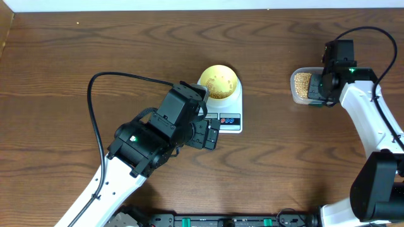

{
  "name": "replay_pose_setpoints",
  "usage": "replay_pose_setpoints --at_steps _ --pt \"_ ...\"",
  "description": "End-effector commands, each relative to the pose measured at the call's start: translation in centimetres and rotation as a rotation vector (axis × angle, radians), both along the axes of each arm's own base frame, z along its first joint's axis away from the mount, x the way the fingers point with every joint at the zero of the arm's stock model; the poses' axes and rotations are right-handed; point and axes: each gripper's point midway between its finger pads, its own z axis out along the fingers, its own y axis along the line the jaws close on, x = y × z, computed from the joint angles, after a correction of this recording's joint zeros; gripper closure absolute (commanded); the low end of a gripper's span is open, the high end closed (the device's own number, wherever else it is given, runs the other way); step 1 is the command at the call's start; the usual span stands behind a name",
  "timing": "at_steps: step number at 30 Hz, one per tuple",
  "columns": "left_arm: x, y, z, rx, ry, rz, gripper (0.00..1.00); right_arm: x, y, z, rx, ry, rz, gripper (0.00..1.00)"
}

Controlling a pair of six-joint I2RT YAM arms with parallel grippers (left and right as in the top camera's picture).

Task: Scoop item into bowl and weigh 50g on scale
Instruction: 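Dip the scoop into the soybean tub with the right gripper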

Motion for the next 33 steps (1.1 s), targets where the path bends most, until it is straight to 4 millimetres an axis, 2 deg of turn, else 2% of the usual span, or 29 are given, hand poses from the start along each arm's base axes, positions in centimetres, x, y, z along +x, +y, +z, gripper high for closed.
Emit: replay_pose_setpoints --at_steps 1,10,19,25,33 --pt "0.1 0.0 0.7 -0.010 -0.012 0.001 0.02 -0.3 1.4 -0.7 0.096 0.011 -0.013 0.99" --pt "0.1 0.0 0.7 -0.010 -0.013 0.001 0.02 -0.4 2.7 -0.9 0.220 0.017 -0.018 0.99" --pt "0.1 0.0 0.7 -0.010 -0.013 0.001 0.02 -0.5 1.4 -1.5 0.396 0.024 -0.079 0.99" --pt "0.1 0.0 0.7 -0.010 -0.013 0.001 0.02 -0.4 2.1 -2.5 0.522 0.048 -0.074 0.99" --pt "0.1 0.0 0.7 -0.010 -0.012 0.001 0.02 -0.1 2.3 -1.9 0.599 0.024 -0.071 0.99"
